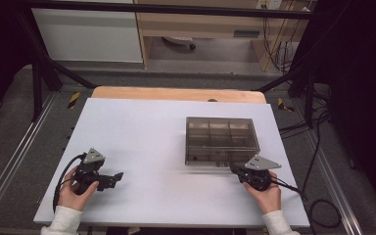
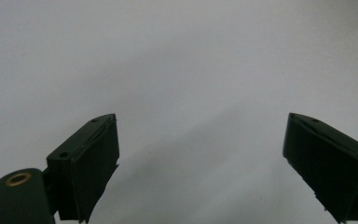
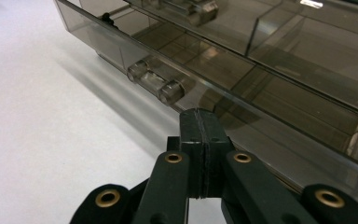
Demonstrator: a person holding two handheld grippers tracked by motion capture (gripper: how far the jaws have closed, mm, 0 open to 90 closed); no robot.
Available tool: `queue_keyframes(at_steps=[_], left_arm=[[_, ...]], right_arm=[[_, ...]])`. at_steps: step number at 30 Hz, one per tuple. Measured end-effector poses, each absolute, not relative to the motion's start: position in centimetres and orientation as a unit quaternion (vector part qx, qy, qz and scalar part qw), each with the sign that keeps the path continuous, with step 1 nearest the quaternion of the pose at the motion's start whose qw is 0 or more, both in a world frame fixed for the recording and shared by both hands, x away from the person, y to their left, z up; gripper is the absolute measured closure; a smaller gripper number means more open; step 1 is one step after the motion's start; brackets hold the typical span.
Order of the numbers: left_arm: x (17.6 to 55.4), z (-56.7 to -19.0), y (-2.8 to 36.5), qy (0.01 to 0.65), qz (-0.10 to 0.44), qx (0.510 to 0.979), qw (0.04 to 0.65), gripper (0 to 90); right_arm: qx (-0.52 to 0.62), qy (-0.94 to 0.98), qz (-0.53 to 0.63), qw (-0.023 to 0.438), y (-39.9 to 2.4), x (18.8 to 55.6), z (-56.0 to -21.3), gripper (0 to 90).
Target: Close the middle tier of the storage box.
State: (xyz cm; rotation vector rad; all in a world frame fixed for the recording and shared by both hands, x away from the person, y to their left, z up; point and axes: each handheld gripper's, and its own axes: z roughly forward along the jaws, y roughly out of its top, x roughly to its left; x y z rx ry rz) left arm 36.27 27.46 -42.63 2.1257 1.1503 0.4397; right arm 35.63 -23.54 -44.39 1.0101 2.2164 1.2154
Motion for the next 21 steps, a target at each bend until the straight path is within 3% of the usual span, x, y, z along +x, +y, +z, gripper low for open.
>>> queue_keyframes(at_steps=[21], left_arm=[[36.28, -42.66, 27.44, 0.441, 0.169, 0.815, 0.335, 10.0]], right_arm=[[0.363, 0.792, 0.44, 0.216, -23.67, 36.05, -44.49, 90.0]])
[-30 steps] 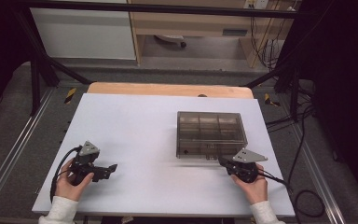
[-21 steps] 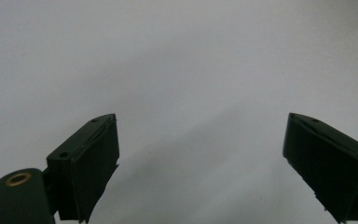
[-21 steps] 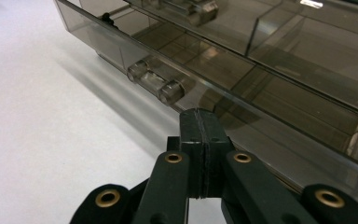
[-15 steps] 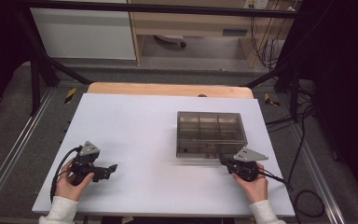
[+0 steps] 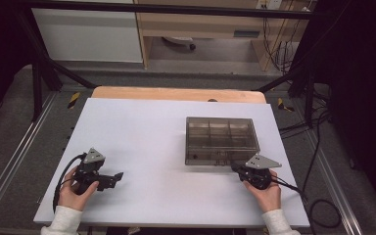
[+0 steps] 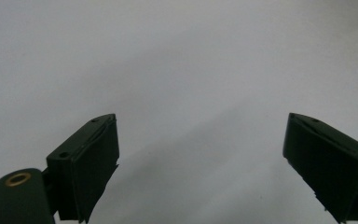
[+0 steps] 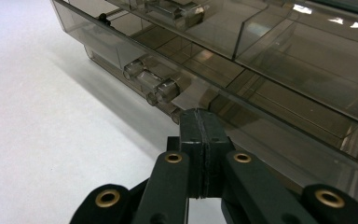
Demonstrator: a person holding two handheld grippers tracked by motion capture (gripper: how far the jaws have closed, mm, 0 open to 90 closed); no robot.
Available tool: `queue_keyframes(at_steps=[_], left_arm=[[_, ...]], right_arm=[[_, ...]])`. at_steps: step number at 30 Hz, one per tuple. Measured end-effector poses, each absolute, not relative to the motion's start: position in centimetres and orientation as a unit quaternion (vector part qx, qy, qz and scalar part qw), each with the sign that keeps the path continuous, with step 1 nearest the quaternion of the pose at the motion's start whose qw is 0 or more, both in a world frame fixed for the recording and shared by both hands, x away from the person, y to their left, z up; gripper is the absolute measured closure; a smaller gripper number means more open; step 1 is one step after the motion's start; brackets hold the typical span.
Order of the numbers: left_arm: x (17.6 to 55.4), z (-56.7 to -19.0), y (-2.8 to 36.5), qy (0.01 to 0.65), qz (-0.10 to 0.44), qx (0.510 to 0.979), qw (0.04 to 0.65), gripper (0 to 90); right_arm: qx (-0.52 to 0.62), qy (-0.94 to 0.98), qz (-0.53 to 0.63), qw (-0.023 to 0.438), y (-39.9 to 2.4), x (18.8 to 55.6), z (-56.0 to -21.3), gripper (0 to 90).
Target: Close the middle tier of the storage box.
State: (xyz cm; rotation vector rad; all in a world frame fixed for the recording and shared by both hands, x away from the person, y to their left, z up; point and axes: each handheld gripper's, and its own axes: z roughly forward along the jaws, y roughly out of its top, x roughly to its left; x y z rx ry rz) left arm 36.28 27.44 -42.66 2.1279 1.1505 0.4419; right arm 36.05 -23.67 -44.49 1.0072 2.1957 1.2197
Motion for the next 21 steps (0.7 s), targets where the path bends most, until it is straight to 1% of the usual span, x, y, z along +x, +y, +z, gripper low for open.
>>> queue_keyframes(at_steps=[21], left_arm=[[36.29, -42.69, 27.46, 0.441, 0.168, 0.815, 0.335, 9.9]], right_arm=[[0.367, 0.789, 0.44, 0.221, -23.42, 36.83, -44.66, 90.0]])
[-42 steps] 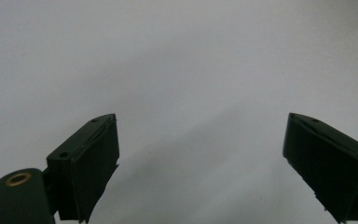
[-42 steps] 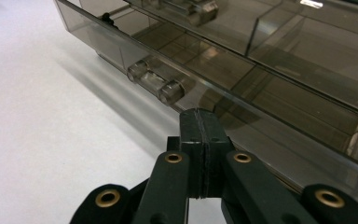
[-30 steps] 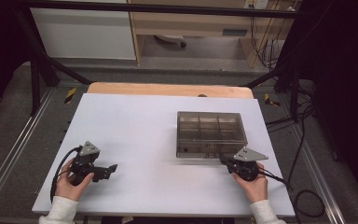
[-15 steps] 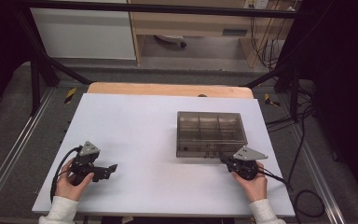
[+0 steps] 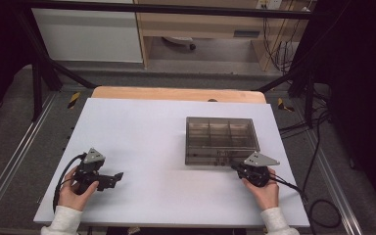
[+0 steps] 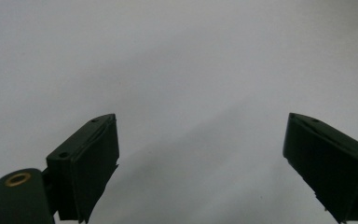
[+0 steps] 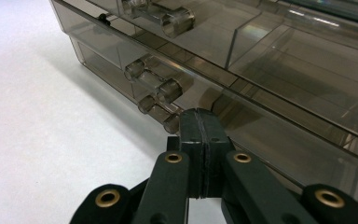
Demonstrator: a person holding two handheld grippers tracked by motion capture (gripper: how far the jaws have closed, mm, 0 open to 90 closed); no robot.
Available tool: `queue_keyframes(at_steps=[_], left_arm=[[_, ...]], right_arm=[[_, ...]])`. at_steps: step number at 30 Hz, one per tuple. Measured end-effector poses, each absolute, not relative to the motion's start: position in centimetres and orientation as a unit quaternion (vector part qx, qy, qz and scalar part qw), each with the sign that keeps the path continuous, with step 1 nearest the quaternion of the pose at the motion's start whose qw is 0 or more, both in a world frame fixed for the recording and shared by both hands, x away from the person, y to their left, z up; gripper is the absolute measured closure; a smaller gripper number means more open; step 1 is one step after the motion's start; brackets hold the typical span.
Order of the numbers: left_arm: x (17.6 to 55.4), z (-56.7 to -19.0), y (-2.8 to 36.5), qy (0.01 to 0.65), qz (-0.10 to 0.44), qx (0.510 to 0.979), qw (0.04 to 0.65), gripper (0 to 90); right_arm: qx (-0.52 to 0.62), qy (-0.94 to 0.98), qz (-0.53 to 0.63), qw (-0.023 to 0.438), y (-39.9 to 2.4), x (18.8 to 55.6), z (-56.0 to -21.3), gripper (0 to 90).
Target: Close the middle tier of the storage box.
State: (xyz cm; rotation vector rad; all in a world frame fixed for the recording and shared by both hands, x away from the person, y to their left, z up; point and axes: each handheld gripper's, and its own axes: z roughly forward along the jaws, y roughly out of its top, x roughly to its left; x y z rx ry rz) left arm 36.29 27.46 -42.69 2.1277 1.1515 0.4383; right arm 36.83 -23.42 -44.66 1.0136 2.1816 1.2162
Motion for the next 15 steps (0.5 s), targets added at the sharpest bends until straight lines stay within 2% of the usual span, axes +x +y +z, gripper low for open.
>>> queue_keyframes(at_steps=[15], left_arm=[[36.31, -42.72, 27.45, 0.441, 0.167, 0.816, 0.334, 9.9]], right_arm=[[0.369, 0.787, 0.441, 0.226, -23.25, 37.3, -44.69, 90.0]])
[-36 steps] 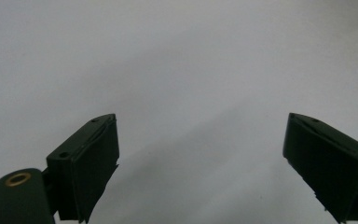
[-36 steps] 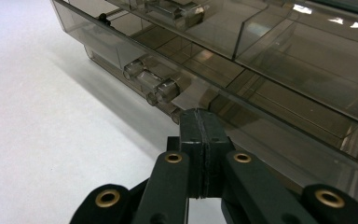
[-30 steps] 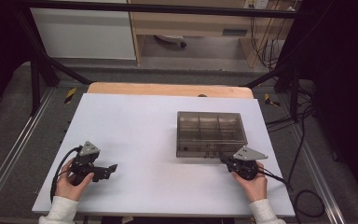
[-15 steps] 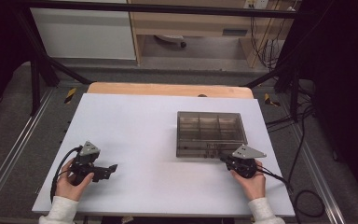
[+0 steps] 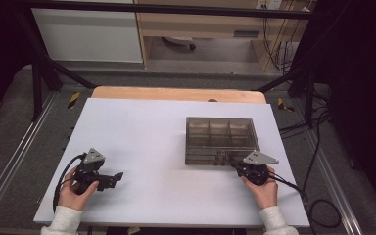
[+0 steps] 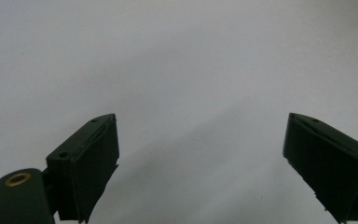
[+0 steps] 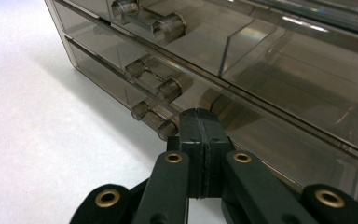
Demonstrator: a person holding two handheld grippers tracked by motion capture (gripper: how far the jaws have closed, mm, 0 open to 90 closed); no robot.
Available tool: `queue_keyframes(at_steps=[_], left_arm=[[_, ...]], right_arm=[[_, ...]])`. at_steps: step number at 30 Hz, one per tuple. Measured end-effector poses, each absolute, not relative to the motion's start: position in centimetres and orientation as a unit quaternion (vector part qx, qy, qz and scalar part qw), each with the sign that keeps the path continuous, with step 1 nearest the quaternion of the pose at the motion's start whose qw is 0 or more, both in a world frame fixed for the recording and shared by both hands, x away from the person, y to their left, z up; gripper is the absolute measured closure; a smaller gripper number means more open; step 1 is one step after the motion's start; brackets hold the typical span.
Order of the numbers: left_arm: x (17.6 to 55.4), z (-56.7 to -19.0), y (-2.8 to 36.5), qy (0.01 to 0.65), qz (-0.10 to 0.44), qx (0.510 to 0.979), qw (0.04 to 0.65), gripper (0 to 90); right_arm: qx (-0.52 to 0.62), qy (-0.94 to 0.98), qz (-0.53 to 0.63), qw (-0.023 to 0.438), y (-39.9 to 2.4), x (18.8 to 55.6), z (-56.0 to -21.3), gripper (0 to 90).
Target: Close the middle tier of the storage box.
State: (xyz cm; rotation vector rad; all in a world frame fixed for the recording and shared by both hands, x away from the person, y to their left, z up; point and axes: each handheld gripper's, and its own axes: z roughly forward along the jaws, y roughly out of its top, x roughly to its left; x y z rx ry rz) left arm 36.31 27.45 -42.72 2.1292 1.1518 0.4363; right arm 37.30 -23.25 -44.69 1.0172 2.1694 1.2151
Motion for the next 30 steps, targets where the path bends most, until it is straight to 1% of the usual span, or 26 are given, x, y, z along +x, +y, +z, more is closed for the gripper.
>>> queue_keyframes(at_steps=[7, 16, 21, 28, 30], left_arm=[[36.3, -42.7, 27.4, 0.441, 0.167, 0.816, 0.334, 9.9], [36.3, -42.8, 27.4, 0.441, 0.167, 0.816, 0.334, 9.9], [36.3, -42.8, 27.4, 0.441, 0.166, 0.816, 0.334, 9.9], [36.3, -42.7, 27.5, 0.441, 0.165, 0.815, 0.336, 9.8], [36.3, -42.7, 27.5, 0.441, 0.166, 0.816, 0.336, 9.8]], right_arm=[[0.368, 0.787, 0.441, 0.226, -23.2, 37.3, -44.7, 89.9], [0.37, 0.781, 0.452, 0.221, -23.5, 36.5, -44.4, 83.4], [0.372, 0.784, 0.452, 0.206, -23.6, 36.0, -44.3, 74.8], [0.382, 0.783, 0.451, 0.195, -23.9, 35.3, -44.2, 58.0], [0.385, 0.781, 0.451, 0.195, -24.0, 35.1, -44.1, 51.5]])
